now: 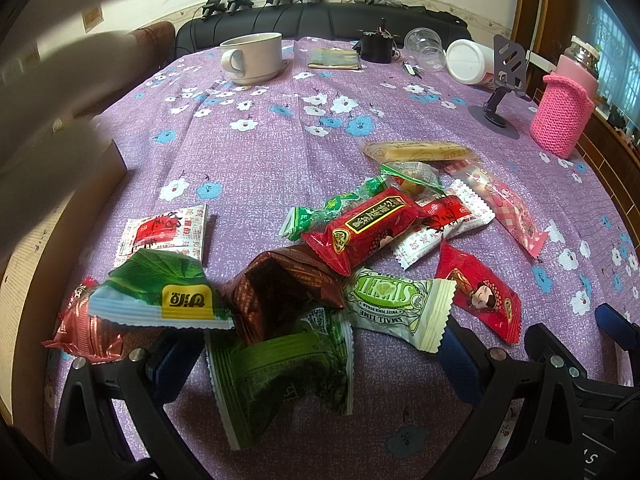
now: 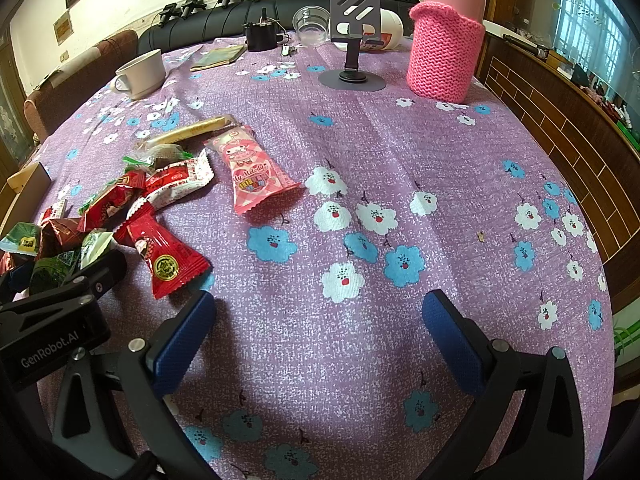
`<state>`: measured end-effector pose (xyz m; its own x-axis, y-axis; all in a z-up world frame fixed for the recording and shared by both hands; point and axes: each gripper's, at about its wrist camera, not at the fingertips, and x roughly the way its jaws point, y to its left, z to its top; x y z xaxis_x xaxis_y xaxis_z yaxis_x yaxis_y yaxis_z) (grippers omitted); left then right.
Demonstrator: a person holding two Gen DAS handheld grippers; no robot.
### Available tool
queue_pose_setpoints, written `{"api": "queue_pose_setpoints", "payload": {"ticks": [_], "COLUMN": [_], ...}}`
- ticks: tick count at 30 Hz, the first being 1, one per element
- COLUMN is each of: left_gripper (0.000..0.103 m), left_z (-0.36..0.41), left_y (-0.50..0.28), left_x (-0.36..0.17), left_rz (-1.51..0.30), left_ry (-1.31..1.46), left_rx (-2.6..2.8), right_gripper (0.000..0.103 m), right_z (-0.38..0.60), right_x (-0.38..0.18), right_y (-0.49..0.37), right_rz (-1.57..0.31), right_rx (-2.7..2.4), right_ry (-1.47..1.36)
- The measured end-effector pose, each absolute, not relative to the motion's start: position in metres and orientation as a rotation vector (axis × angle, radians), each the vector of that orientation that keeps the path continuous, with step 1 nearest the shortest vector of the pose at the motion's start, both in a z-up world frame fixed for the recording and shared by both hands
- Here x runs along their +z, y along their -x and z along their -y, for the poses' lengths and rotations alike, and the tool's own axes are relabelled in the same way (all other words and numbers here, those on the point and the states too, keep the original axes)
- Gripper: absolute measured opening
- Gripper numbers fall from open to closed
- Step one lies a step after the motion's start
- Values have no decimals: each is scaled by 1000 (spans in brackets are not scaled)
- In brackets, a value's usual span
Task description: Organize snacks
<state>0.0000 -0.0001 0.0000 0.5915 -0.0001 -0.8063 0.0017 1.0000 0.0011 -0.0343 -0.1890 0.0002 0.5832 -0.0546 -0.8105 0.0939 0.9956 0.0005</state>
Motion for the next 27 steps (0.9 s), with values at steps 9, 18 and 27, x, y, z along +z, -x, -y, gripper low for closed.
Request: {"api": "queue_pose_setpoints", "payload": {"ticks": [9, 18, 27], "left_gripper": [102, 102, 102], "left_z": [0, 1, 3], "left_y": [1, -1, -2], "left_x": [0, 2, 2], "left_rz": [-937, -935, -937], "left_ry": [-3, 4, 7], "left_rx": [-1, 3, 2], "right_gripper": [103, 103, 103], "right_z": [189, 189, 189], "right_x": [0, 0, 0], "right_y": [34, 34, 34], "right_rz": [-944, -944, -944], "right_rx": [-87, -87, -87], "right_ry": [-45, -45, -44]}}
